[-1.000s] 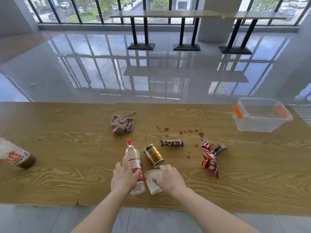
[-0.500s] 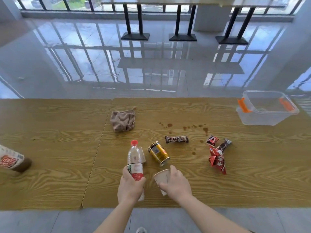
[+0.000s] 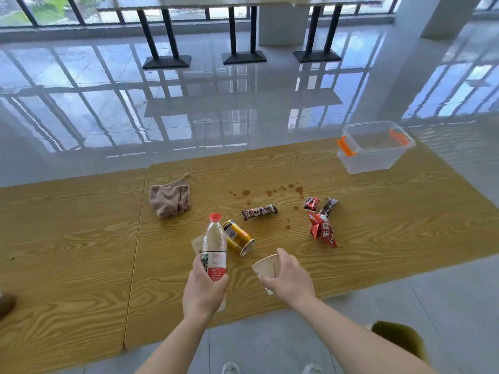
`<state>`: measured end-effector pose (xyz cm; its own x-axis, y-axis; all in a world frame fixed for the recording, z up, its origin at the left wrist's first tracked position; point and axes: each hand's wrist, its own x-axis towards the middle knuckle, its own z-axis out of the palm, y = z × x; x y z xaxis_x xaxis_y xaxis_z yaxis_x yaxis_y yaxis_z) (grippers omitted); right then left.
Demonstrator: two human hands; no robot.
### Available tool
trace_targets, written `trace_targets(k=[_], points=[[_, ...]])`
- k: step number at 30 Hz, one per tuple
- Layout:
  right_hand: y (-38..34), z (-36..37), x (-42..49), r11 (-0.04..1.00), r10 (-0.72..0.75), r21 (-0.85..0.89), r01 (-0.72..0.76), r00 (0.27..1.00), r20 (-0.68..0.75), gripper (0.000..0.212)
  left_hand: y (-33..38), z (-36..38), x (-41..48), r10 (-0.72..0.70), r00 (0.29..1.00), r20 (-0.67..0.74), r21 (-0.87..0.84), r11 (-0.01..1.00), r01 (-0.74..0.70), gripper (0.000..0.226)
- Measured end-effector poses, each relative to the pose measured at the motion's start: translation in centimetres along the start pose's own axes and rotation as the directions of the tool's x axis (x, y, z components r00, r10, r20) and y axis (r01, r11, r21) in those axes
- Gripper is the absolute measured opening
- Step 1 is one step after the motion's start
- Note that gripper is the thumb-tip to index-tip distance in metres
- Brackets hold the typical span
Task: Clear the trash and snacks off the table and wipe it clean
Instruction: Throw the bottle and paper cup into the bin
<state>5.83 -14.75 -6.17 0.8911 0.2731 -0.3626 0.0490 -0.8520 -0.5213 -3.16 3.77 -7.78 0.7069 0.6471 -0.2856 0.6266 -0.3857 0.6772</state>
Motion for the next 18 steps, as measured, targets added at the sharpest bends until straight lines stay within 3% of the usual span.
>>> trace_targets(k=[8, 18], points=[[1.7, 0.5, -4.1, 0.999, -0.004, -0.051, 0.0, 0.997, -0.077, 0.089, 0.1, -0.2, -1.9, 0.185, 0.976, 0.114, 0.096, 0.976, -0.196, 0.063], [10.1, -4.3, -8.1, 0.998, 0.031, -0.045, -0.042, 0.976, -0.214, 0.086, 5.7, 5.0, -7.1, 0.384, 0.906, 0.176, 0.132, 0.903, -0.409, 0.084]])
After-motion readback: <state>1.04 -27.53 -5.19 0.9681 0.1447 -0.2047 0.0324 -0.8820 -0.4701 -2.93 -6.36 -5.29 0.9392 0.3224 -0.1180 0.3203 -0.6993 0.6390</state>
